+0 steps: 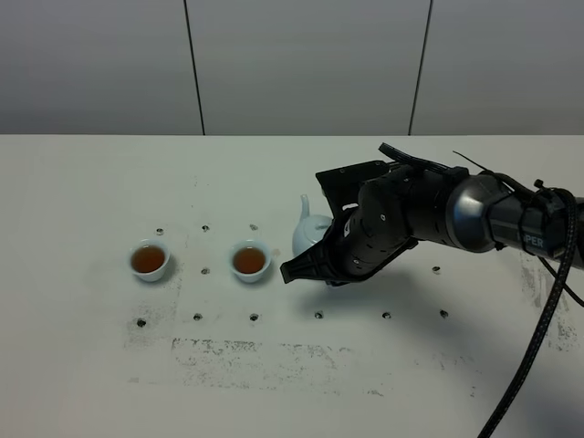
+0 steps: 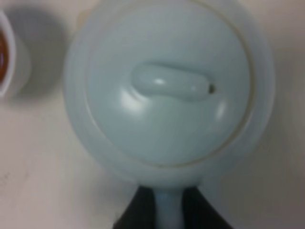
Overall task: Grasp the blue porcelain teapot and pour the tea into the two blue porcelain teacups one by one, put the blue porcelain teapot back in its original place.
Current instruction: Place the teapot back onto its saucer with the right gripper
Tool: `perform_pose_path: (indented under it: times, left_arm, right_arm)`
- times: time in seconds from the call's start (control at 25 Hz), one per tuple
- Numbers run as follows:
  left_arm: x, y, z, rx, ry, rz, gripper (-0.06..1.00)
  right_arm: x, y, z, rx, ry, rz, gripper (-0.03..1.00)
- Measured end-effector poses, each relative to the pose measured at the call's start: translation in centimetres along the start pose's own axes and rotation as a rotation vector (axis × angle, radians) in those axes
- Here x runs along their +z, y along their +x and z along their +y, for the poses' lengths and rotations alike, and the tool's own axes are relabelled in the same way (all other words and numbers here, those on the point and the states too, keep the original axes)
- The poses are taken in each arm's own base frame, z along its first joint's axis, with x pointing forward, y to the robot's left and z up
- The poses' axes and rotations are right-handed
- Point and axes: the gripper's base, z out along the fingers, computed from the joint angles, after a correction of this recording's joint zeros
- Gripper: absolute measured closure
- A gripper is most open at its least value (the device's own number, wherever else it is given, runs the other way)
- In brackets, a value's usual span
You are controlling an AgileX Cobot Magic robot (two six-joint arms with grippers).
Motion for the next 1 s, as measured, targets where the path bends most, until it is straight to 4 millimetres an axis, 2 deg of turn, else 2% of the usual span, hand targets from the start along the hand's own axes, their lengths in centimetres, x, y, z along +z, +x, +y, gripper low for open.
perform_pose_path:
  times: [1.0]
  left_arm:
    - [0.00, 0.00, 0.00, 0.000, 0.000, 0.000, 0.65]
  right_arm:
    - [0.01, 0.20, 0.61, -0.075, 0.027, 0.002, 0.91]
